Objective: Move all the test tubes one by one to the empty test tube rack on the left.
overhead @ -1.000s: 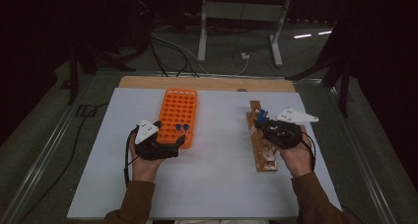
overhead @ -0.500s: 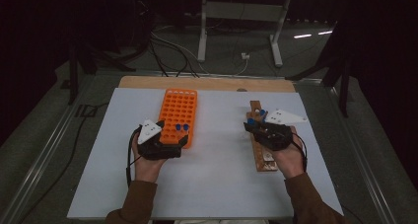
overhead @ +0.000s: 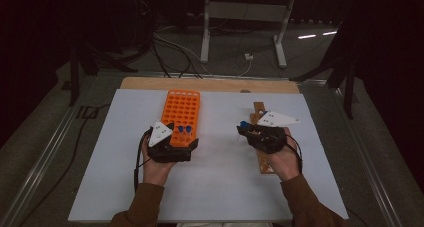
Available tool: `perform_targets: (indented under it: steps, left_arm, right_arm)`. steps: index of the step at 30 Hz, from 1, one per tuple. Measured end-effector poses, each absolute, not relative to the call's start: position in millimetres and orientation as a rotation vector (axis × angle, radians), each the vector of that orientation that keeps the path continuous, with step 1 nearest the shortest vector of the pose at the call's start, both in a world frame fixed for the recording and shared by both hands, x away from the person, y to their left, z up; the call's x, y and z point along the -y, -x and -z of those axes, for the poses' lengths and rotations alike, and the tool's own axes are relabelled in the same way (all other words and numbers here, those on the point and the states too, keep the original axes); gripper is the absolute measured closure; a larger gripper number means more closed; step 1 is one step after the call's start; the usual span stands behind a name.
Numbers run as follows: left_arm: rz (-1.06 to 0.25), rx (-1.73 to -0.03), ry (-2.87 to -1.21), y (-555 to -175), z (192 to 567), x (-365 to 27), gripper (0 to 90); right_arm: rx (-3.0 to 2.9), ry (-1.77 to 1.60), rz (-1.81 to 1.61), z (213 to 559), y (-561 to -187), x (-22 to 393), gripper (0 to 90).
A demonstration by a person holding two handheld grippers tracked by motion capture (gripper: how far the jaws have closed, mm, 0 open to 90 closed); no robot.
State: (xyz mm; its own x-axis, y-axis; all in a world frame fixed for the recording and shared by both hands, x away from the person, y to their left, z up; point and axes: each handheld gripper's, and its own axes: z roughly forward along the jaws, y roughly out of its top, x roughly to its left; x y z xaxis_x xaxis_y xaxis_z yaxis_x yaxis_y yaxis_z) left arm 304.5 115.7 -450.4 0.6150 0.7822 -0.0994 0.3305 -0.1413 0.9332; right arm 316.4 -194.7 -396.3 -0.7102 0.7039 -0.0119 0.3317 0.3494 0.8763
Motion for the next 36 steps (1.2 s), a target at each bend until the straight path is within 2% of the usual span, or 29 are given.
perform_targets:
  steps: [29, 33, 36]
  left_arm:
    - [-0.449, -0.808, -1.805, -297.8, 448.7, -77.9, 5.5]
    - [-0.444, -0.789, -1.811, -296.2, 449.5, -72.8, 9.2]
    - [-0.443, -0.765, -1.811, -294.4, 449.4, -69.6, 18.0]
  right_arm:
    - [-2.319, -0.837, -1.391, 399.7, -310.8, 152.4, 76.7]
    - [-2.335, -0.826, -1.396, 399.6, -309.6, 147.4, 76.7]
    - [-2.346, -0.813, -1.396, 399.8, -308.5, 143.4, 76.6]
